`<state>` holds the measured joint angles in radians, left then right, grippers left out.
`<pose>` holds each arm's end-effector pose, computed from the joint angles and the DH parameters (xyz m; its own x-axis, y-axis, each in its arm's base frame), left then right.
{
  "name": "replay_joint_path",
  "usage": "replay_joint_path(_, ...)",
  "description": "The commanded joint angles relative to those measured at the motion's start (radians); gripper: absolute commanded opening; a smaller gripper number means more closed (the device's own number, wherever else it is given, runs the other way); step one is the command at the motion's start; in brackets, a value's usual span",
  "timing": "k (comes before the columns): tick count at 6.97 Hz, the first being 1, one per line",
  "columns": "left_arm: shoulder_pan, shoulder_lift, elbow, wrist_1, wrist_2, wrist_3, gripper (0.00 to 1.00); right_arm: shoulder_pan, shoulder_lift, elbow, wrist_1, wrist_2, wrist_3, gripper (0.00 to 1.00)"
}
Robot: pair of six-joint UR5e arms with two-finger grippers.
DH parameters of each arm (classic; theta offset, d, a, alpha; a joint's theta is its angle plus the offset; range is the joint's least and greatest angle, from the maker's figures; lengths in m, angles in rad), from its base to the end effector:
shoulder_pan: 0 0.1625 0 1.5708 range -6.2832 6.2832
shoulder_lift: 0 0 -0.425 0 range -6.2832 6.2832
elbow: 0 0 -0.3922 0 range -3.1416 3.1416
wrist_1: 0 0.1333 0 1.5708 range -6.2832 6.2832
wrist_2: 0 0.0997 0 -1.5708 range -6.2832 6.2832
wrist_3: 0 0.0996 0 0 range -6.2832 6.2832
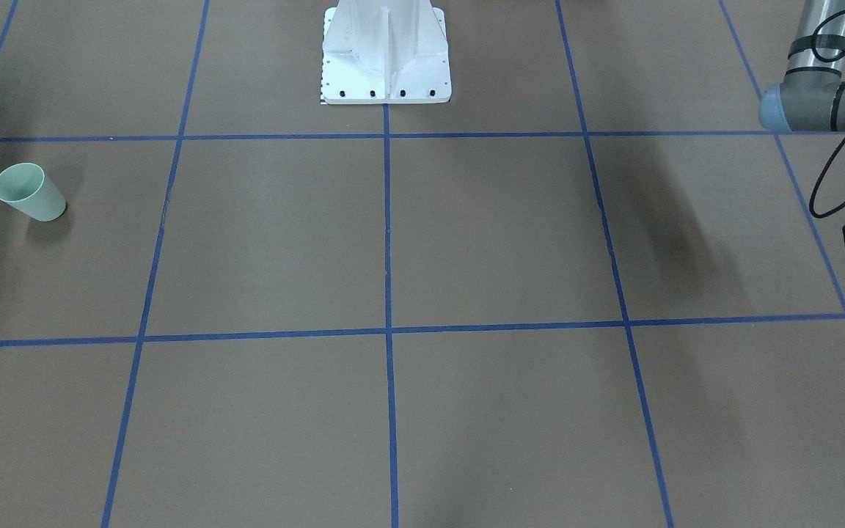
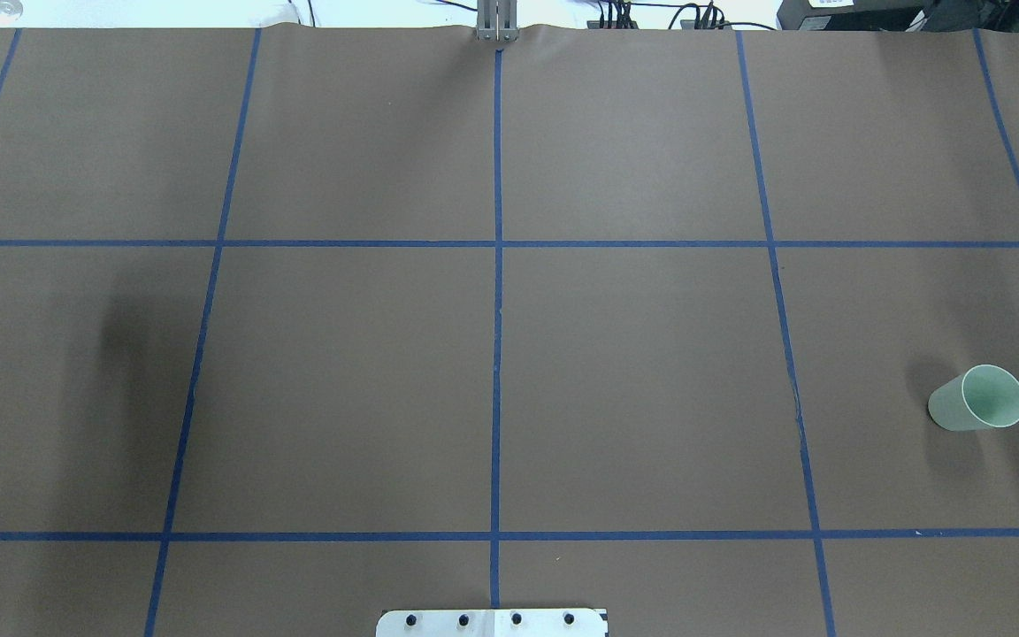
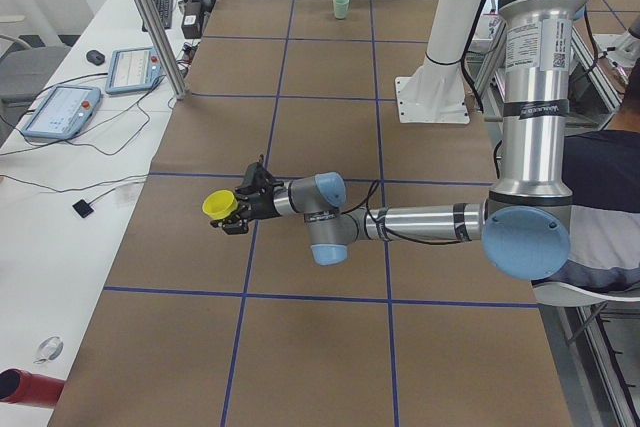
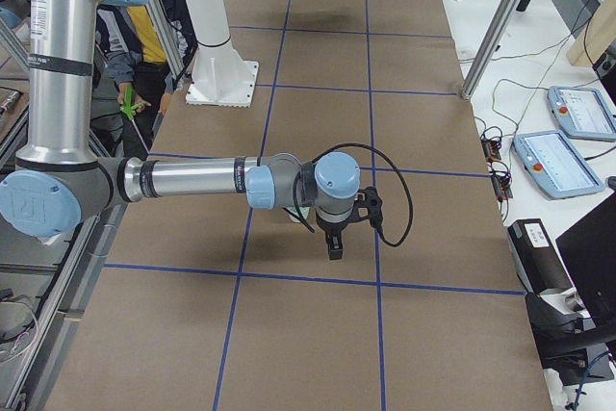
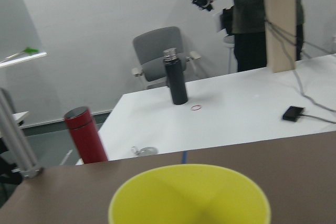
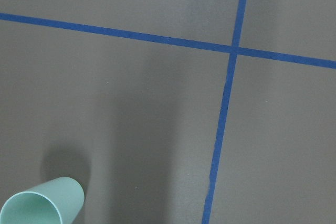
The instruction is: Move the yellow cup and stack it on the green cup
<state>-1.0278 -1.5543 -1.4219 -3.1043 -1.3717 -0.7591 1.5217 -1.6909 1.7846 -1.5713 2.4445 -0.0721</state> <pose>0.1251 -0.5033 0.5740 0.7531 0.1285 -0.6453 0.5711 0.3595 0.7380 0.0350 -0.4470 0.6021 0.6325 -0.1741 0.7547 0.0947 0.9845 0.1478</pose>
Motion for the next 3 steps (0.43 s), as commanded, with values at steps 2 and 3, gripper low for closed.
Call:
replay_joint_path(2, -0.002, -0.058, -0.029, -0.125, -0.284, 0.07, 0.17, 0.0, 0.034, 0.001, -0.001, 0.023, 0.002, 1.0)
replay_joint_path(3, -0.011, -0.059, -0.044, -0.125, -0.381, 0.117, 0.17, 0.0, 0.037, 0.004, -0.001, 0.065, 0.002, 1.0)
